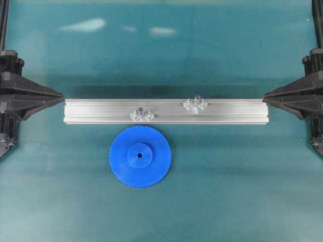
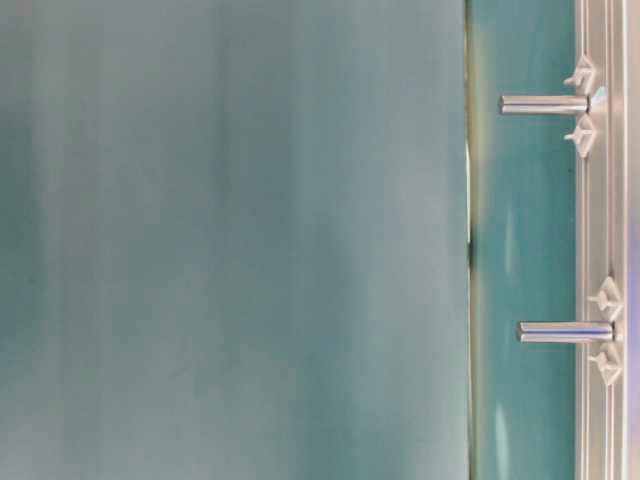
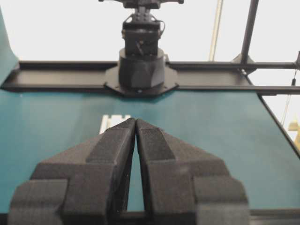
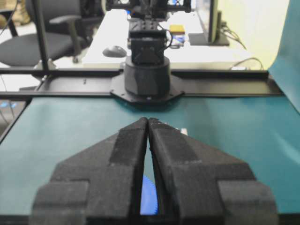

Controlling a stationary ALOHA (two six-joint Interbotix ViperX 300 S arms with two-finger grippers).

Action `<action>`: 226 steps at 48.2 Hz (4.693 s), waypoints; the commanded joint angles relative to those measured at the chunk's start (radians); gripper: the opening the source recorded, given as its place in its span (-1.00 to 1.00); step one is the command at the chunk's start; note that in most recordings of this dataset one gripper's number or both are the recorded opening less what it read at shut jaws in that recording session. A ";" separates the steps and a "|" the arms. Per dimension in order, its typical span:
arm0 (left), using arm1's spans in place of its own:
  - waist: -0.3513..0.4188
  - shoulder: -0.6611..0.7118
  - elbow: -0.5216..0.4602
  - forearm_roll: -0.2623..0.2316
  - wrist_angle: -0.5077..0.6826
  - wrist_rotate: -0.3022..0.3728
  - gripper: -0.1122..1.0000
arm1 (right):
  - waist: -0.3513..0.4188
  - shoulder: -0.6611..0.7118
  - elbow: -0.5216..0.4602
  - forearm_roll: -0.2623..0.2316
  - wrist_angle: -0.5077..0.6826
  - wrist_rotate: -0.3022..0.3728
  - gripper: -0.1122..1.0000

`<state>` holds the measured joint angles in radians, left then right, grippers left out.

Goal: Insert the large gear onto the shaft.
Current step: 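Move the left gripper over the blue gear's hub, then lower the open left gripper around the gear hub and close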

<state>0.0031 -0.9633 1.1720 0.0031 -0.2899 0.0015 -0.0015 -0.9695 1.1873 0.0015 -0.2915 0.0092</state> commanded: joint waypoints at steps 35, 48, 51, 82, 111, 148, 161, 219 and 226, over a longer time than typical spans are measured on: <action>-0.037 0.250 -0.215 0.012 0.371 -0.044 -0.82 | 0.000 0.006 -0.041 0.025 0.279 0.072 -0.75; -0.058 0.451 -0.324 0.012 0.477 -0.040 -0.82 | -0.003 0.038 -0.041 0.025 0.405 0.110 -0.75; -0.067 0.492 -0.334 0.012 0.477 -0.040 -0.82 | -0.005 0.038 -0.041 0.025 0.420 0.110 -0.75; -0.110 0.853 -0.561 0.012 0.627 -0.049 -0.82 | -0.015 0.034 -0.021 0.025 0.445 0.110 -0.75; -0.140 1.101 -0.778 0.012 0.876 -0.049 -0.82 | -0.034 0.025 0.011 0.023 0.445 0.110 -0.75; -0.138 1.108 -0.799 0.015 0.942 -0.037 -0.56 | -0.034 -0.011 0.034 0.025 0.445 0.112 -0.75; -0.138 1.124 -0.810 0.015 0.919 -0.040 0.71 | -0.035 -0.012 0.038 0.023 0.443 0.112 -0.75; -0.138 1.215 -0.836 0.014 0.960 -0.040 0.90 | -0.034 -0.048 0.060 0.025 0.422 0.114 -0.75; -0.140 1.218 -0.838 0.015 0.960 -0.052 0.89 | -0.034 -0.048 0.060 0.025 0.422 0.114 -0.75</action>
<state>-0.1304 0.2592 0.3436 0.0153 0.6719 -0.0430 -0.0337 -1.0232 1.2563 0.0245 0.1350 0.1120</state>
